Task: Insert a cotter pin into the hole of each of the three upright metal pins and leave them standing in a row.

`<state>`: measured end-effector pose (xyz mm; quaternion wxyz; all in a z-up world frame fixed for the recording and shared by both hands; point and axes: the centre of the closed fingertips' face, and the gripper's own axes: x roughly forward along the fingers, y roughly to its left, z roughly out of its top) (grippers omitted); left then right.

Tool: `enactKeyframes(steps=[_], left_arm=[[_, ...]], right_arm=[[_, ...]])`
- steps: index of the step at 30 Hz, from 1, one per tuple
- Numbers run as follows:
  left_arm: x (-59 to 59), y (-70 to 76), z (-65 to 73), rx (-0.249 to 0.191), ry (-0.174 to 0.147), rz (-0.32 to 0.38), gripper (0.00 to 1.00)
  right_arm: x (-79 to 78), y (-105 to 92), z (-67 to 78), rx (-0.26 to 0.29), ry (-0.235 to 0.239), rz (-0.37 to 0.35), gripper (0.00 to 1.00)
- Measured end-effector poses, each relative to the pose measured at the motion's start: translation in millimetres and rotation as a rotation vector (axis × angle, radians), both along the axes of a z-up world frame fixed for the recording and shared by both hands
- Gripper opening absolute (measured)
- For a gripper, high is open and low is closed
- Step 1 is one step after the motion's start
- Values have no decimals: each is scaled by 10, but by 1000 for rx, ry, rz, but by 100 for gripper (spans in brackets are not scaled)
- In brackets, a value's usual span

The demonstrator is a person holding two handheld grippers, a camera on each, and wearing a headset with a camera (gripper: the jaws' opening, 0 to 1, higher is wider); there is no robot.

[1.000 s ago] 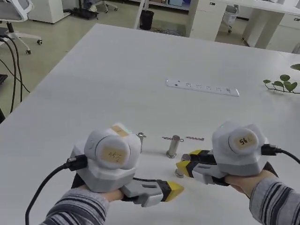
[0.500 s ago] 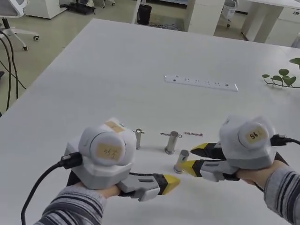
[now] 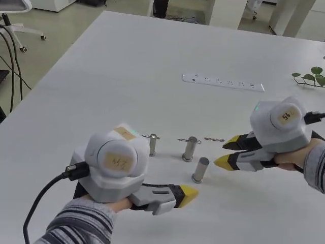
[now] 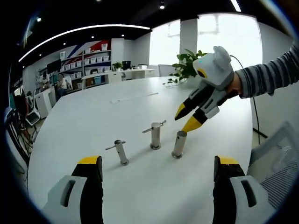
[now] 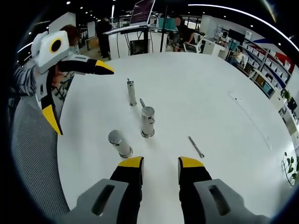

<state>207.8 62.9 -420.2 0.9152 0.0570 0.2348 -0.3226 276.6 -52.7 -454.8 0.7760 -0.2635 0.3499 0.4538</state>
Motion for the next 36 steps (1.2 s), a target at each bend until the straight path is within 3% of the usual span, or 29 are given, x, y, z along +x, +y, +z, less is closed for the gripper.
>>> enactKeyframes(steps=[14,19,28,36], left_arm=[[3,14,-27,-7,11,5,98],[7,-3,6,-40,11,8,98],[1,11,-17,-41,23,12,97],[-8,2,-2,-58,25,10,96]], right_arm=[[439,-146,-102,-77,28,22,21],[517,-153,-192,-119,54,67,18],[631,-123,-311,-137,94,85,11],[633,-139,-370,-175,117,119,3]])
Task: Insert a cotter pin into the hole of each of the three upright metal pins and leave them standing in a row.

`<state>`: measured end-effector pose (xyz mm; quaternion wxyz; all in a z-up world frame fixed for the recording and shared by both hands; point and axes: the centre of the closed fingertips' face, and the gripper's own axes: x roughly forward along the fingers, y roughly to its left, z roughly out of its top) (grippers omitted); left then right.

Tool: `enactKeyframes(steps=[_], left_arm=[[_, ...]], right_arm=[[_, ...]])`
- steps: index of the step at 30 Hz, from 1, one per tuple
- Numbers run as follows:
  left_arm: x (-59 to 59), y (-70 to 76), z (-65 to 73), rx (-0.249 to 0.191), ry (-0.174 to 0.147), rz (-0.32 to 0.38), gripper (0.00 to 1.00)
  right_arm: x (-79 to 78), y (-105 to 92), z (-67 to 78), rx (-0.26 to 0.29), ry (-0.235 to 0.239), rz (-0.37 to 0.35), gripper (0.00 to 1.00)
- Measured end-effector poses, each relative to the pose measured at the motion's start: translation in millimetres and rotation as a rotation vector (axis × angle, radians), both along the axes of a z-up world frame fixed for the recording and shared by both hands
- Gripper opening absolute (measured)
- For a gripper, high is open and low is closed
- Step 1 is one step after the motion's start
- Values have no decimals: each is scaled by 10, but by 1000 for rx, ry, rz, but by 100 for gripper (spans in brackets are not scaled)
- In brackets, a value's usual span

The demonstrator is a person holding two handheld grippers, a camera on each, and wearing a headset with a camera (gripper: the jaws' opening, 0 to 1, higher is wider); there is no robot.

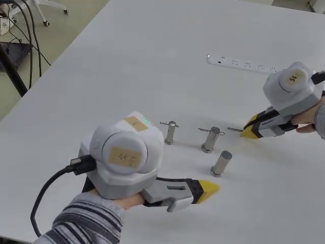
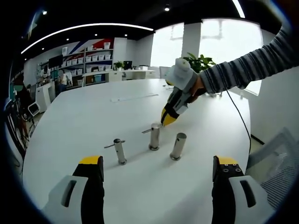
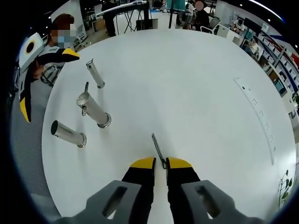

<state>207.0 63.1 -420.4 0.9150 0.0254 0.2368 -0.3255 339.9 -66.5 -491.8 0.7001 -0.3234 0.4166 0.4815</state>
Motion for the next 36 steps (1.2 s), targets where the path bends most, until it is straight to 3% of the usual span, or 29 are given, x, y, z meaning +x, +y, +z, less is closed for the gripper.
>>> enactKeyframes(steps=[5,7,14,21,26,36], left_arm=[[-15,-20,9,-6,2,-10,95],[-19,-27,17,-9,1,-14,93],[-39,-67,20,-13,3,-34,89],[-42,-84,46,-25,-2,-41,88],[-54,-111,65,-39,0,-53,83],[-91,-192,80,-62,2,-86,76]], right_arm=[[-19,15,3,-20,1,29,0],[-13,12,5,-40,-19,53,0],[-17,-7,12,-52,-22,42,0],[-101,-3,198,-24,-73,56,0],[-154,-17,254,-12,-102,69,0],[-529,78,489,12,-177,163,0]])
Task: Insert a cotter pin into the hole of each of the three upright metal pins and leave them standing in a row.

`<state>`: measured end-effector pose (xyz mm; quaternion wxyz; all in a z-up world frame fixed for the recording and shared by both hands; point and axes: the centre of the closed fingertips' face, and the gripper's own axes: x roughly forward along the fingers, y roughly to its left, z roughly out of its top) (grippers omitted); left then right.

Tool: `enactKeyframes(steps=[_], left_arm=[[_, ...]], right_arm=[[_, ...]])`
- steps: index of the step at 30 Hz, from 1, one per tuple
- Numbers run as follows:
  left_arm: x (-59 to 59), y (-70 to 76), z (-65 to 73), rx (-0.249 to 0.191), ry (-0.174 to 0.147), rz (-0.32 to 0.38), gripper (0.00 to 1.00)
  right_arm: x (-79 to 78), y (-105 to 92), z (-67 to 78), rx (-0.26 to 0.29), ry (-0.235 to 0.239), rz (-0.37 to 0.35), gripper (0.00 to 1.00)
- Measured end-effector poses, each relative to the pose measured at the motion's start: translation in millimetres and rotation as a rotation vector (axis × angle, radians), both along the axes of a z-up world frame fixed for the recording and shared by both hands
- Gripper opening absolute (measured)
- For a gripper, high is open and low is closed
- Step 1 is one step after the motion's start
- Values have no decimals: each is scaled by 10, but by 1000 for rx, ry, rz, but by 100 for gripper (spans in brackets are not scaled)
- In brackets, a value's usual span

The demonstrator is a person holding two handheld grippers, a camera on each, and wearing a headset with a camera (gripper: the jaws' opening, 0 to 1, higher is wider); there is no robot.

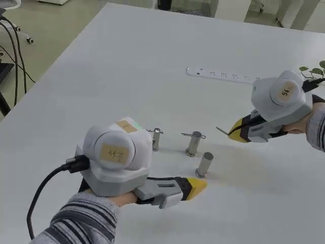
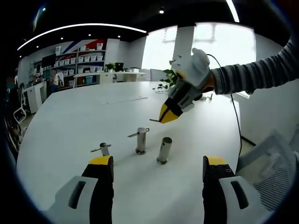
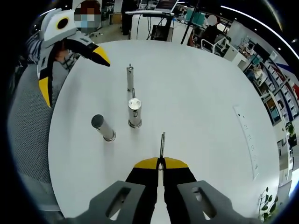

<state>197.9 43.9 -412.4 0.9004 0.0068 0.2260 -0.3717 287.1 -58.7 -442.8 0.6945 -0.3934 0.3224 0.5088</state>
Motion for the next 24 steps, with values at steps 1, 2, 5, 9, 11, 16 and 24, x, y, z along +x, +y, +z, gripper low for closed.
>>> enactKeyframes(steps=[1,2,5,9,11,16,24], left_arm=[[-8,-14,7,-5,0,-7,75],[-20,-32,12,-12,1,-14,73],[-50,-74,13,-24,9,-34,68],[-69,-108,20,-36,12,-48,65],[-80,-123,17,-43,19,-54,64],[-101,-150,24,-64,31,-64,58],[-152,-219,46,-137,72,-85,39]], right_arm=[[-30,10,18,0,-8,10,0],[-81,24,39,0,-13,24,0],[-204,65,89,-4,-25,66,0],[-339,120,151,-2,-38,105,0],[-402,147,173,0,-43,122,0],[-587,231,199,11,-40,171,0],[-874,388,173,13,-44,277,0]])
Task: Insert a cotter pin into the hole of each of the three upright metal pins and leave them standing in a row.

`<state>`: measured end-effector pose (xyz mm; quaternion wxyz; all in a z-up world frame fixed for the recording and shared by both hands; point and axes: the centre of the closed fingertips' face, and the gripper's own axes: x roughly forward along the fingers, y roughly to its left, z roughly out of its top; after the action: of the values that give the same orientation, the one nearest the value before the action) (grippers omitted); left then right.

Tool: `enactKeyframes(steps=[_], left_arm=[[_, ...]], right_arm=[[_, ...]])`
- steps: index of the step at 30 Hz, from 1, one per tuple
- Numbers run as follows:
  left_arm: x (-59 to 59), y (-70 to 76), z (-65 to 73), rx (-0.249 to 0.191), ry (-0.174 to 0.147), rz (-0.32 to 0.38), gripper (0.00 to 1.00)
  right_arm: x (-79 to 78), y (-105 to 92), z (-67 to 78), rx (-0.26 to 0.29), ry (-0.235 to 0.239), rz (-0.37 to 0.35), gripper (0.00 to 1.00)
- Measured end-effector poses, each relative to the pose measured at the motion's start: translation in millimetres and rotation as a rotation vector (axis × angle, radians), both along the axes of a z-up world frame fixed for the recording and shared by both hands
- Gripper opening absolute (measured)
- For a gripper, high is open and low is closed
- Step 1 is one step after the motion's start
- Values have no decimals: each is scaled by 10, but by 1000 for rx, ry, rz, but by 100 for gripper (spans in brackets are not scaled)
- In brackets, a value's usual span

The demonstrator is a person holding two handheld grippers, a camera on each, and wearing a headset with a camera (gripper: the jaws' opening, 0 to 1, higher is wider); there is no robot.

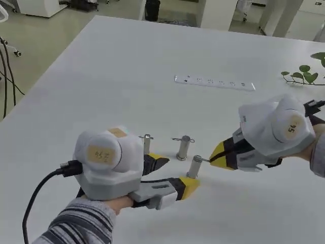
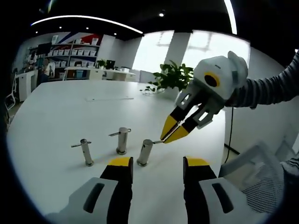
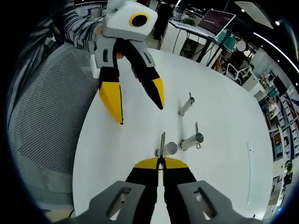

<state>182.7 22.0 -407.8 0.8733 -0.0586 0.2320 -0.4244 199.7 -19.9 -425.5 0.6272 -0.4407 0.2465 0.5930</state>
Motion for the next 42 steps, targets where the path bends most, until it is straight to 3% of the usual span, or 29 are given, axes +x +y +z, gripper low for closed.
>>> enactKeyframes(steps=[4,7,16,29,35,39,42], left_arm=[[-9,-6,-17,-30,36,5,34],[-42,-28,-25,-64,74,-5,22],[-47,-39,6,-131,114,12,14],[-56,-49,29,-171,134,19,0],[-61,-58,42,-199,147,19,0],[-73,-70,56,-196,127,8,0],[-76,-83,79,-180,95,-4,0]], right_arm=[[-81,61,-7,0,-7,38,0],[-125,106,-7,3,-11,60,0],[-248,201,15,14,-18,106,0],[-270,297,93,59,-38,101,0],[-267,303,98,64,-42,97,0],[-273,301,102,68,-32,89,0],[-268,290,102,71,-18,65,0]])
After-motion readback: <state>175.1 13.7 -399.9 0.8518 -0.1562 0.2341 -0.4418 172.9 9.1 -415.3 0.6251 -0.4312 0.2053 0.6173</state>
